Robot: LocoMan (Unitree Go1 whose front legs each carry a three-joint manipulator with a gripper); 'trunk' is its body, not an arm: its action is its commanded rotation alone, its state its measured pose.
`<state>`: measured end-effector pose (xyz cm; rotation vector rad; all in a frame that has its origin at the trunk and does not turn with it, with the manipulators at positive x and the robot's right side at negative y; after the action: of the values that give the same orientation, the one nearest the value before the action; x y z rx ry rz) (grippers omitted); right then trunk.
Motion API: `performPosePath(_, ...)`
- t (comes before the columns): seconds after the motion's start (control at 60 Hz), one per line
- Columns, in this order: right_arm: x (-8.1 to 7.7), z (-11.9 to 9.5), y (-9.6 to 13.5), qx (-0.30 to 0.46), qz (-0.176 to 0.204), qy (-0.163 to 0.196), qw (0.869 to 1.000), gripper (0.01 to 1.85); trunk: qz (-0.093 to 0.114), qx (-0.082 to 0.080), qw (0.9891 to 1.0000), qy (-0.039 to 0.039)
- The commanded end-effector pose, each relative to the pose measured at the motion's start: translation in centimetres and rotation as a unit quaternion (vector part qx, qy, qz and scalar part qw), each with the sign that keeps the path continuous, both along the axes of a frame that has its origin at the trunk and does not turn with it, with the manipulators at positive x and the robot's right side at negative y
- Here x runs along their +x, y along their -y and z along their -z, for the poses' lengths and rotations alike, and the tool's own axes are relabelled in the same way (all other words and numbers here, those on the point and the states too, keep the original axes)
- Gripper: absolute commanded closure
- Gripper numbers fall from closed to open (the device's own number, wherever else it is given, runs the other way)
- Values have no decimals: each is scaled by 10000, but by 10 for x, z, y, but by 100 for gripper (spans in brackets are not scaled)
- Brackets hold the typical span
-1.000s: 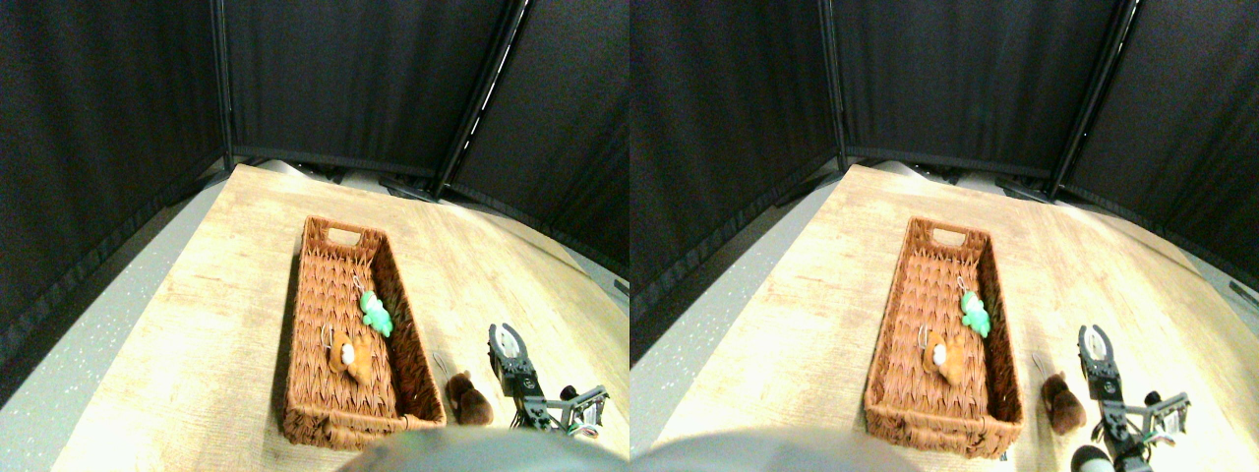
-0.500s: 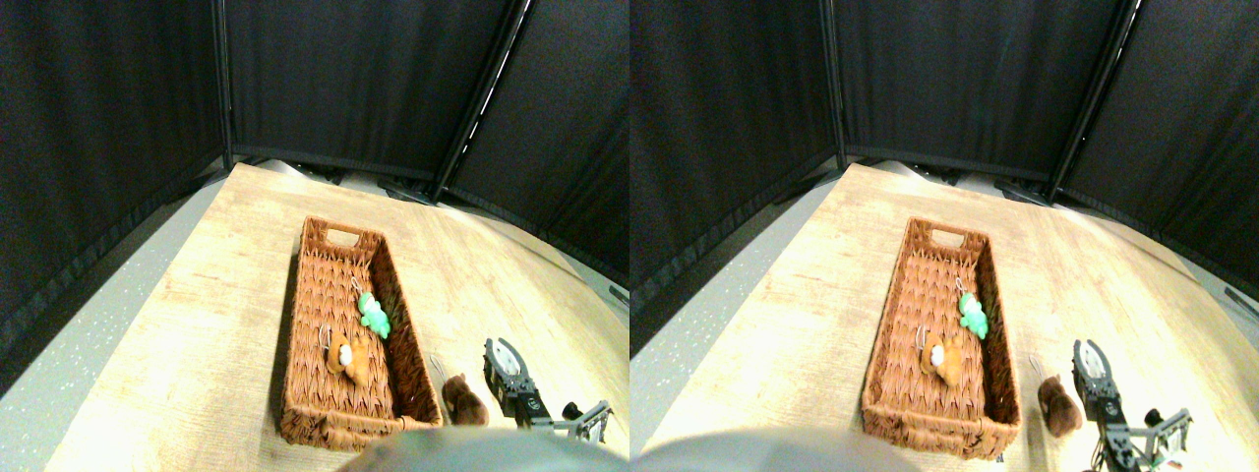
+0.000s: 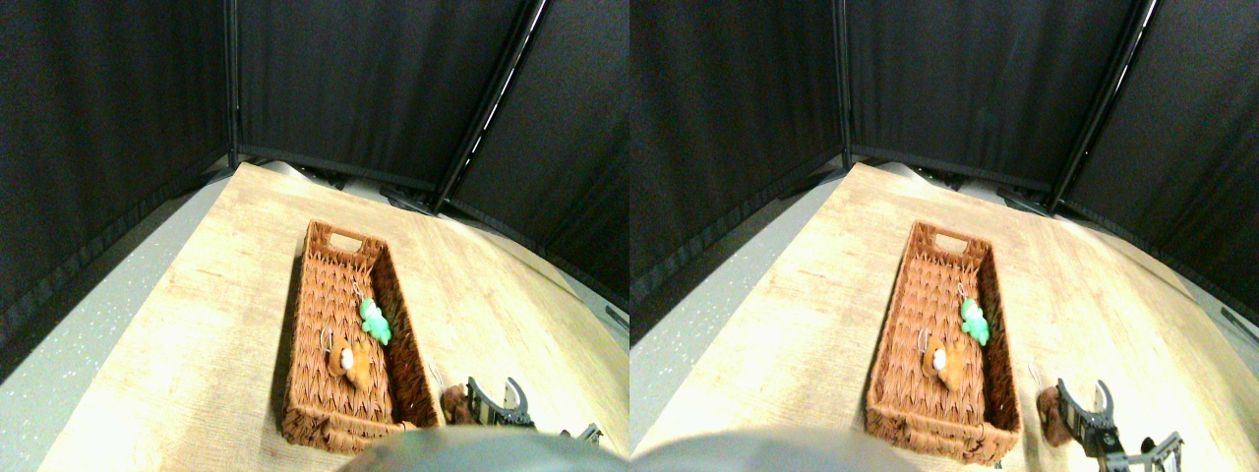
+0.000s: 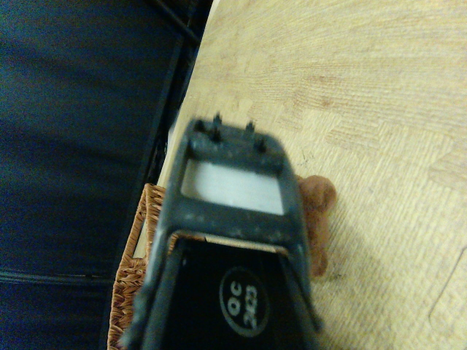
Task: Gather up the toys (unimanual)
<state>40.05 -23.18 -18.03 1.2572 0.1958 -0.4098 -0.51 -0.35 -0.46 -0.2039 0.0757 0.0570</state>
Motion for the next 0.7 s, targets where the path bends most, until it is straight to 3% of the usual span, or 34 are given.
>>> performPosePath(0.017,3,-2,4,-10,-75,3,10000,96,-46,-102,9998,-132)
performPosePath(0.133,6,-8,4,57,-91,0,9999,83,-52,-106,9998,-134)
performPosePath(0.317,9,-12,3,178,-154,-17,9997,90,-86,-134,9998,-136)
performPosePath(0.7,8,34,7,653,-361,-488,9960,99,-175,-184,9995,-173)
